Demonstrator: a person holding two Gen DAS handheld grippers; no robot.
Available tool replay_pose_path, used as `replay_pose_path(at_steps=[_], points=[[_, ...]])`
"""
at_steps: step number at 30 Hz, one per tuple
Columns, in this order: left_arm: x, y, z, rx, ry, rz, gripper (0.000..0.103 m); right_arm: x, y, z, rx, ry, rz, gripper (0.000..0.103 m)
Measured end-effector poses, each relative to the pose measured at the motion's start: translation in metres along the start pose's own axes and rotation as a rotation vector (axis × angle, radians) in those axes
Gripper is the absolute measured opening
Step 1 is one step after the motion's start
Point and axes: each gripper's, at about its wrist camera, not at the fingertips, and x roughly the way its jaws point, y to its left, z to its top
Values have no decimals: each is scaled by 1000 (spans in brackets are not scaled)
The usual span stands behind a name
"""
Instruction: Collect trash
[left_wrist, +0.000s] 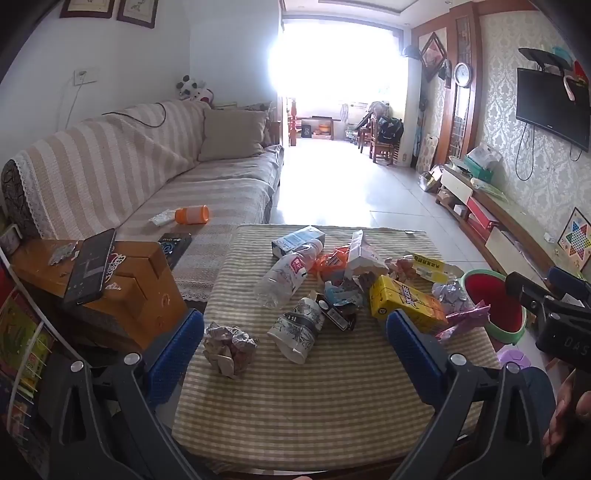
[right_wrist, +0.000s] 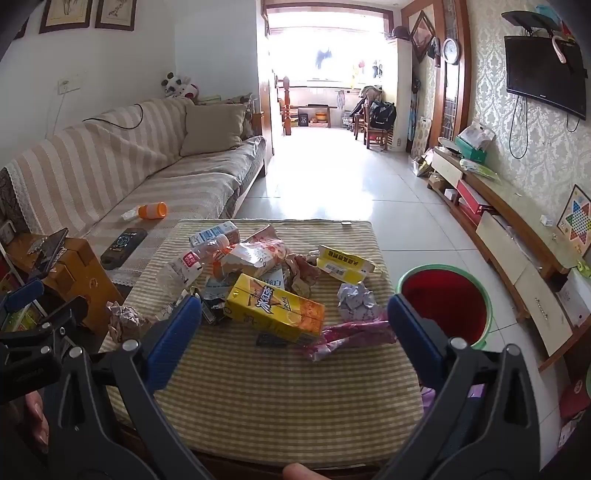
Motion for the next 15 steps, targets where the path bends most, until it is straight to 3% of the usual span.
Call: replay_pose_path(at_steps=[3,15], points=[[-3,-3,-1,2,-35,-30,95,4,0,-1,9,28,3,100],[-8,-1,2,0,-37,-35,95,-4,-9,0,12,23,-1,100]])
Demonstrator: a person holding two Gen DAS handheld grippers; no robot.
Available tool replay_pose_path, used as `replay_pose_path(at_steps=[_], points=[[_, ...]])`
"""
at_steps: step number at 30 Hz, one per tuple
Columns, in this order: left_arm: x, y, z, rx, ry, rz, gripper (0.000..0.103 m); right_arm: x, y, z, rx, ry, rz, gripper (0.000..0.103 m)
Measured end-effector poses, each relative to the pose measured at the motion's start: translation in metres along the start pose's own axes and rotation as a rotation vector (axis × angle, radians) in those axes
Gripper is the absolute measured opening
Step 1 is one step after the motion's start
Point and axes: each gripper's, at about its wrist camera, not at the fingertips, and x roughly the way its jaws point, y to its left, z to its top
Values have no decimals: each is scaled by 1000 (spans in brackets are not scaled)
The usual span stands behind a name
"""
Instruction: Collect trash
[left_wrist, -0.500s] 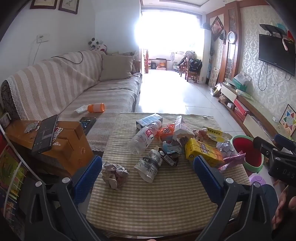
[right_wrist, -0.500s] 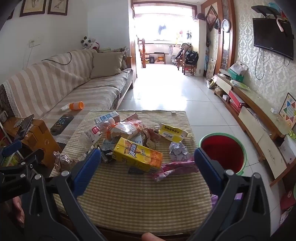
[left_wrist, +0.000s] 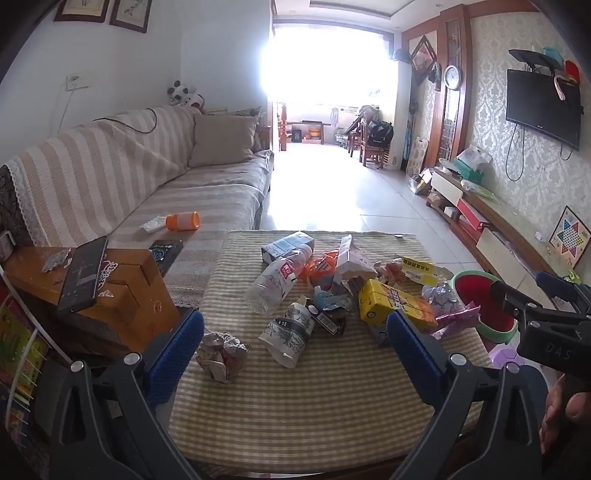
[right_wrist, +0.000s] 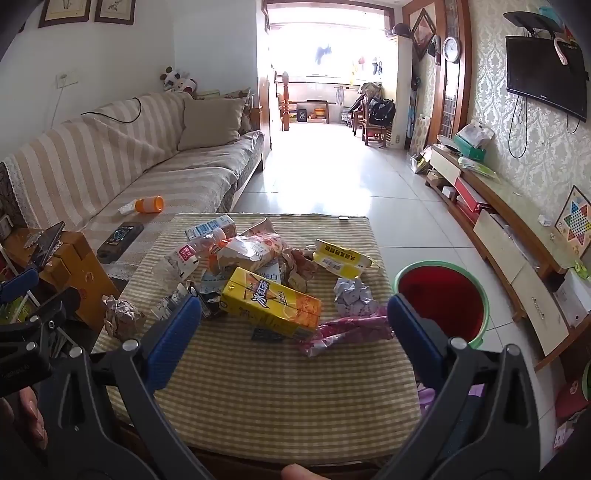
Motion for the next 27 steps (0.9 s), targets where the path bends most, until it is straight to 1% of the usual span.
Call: replay_pose_path(at_steps=[5,9,16,27], points=[[-1,2,1,-4,-11,-2,95,2,1,0,-5,1,-5,100],[0,1,1,-6,2,-13,95,3,1,0,-4,3,-9,100],[-1,3,2,-13,-9,-3,95,4,0,0,-6,4,-18,100],[-2,1,1,-14,-1,-14,95,5,1,-2,-10,12,-19,100]])
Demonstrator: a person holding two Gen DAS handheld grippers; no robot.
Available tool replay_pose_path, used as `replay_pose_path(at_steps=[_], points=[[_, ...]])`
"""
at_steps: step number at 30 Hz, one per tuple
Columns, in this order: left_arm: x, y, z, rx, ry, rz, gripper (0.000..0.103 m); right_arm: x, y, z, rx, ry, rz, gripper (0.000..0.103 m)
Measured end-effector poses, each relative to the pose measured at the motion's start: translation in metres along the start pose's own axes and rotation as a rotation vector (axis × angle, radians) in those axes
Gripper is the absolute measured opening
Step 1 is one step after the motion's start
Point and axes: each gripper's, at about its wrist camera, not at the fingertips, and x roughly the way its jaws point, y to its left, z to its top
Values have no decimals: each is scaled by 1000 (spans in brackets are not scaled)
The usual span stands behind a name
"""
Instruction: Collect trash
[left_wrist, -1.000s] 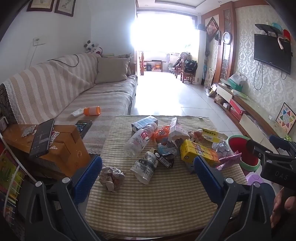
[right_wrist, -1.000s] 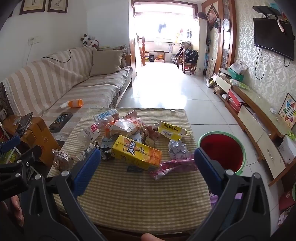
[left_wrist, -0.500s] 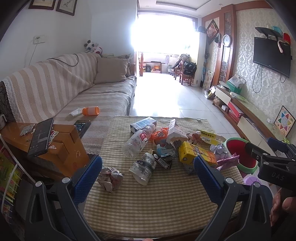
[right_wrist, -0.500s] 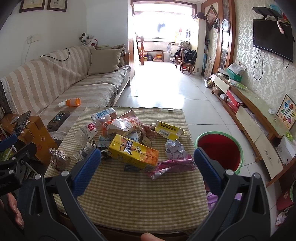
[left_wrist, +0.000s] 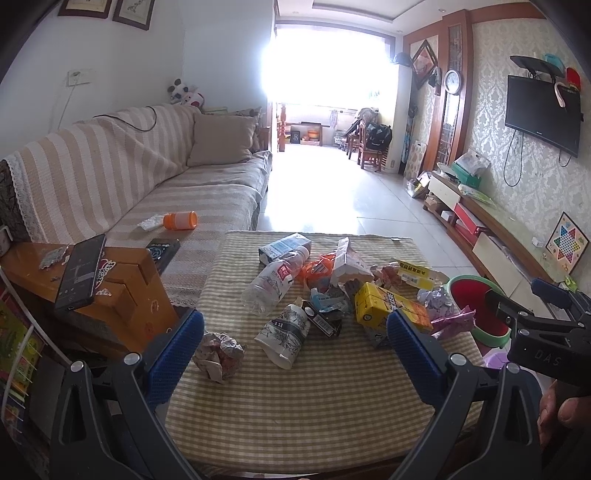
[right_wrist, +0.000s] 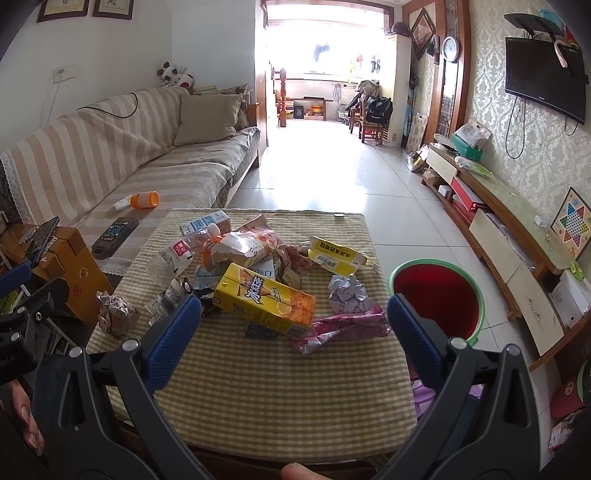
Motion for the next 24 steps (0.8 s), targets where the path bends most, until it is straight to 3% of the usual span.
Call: replay_pose_path(at_steps=[24], points=[[3,-1,-1,-3,10,-13,95,-2,-2,0,8,-1,-6,100]])
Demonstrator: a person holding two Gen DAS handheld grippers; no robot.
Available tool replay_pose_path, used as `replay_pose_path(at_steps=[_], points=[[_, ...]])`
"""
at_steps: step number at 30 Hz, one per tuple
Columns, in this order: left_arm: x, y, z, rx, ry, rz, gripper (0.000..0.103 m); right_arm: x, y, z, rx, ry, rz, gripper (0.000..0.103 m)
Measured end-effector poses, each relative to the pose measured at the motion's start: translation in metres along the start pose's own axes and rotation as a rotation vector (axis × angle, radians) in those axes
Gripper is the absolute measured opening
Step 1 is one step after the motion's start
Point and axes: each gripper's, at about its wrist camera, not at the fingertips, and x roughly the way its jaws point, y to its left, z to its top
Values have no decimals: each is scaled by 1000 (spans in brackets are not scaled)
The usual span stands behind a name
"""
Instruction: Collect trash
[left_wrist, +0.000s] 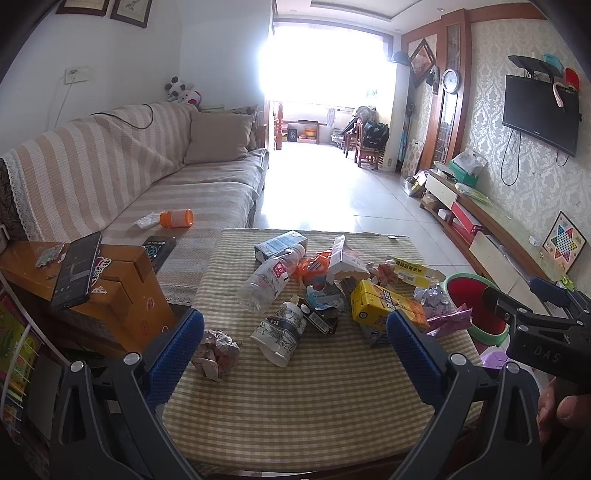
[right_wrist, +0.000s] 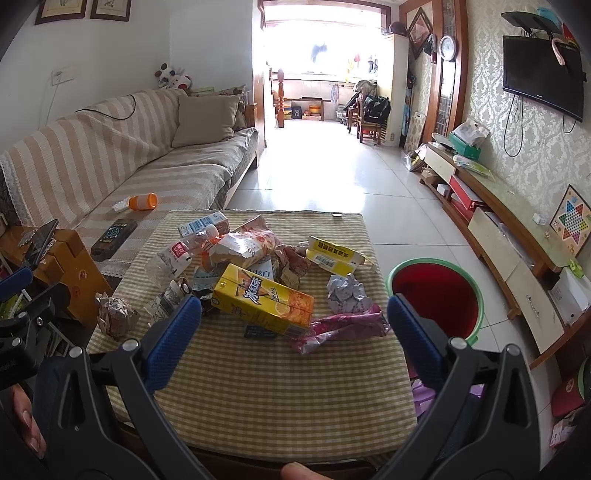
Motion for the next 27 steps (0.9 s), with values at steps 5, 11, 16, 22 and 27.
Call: replay_pose_path(at_steps=[5,11,16,22,27], points=[[0,0,0,-2,2,-3,95,0,-1,0,1,2,1,100],[0,-1,0,-1,2,-3,95,0,-1,0,3,4,2,100],[0,-1,0,-2,2,-3,95,0,-1,0,3,4,1,100],[0,-1,0,-2,4,-4,95,0,-1,0,2,6,0,100],[2,-3,-2,-3,9,-5,95,3,-1,-2,1,15,0,100]])
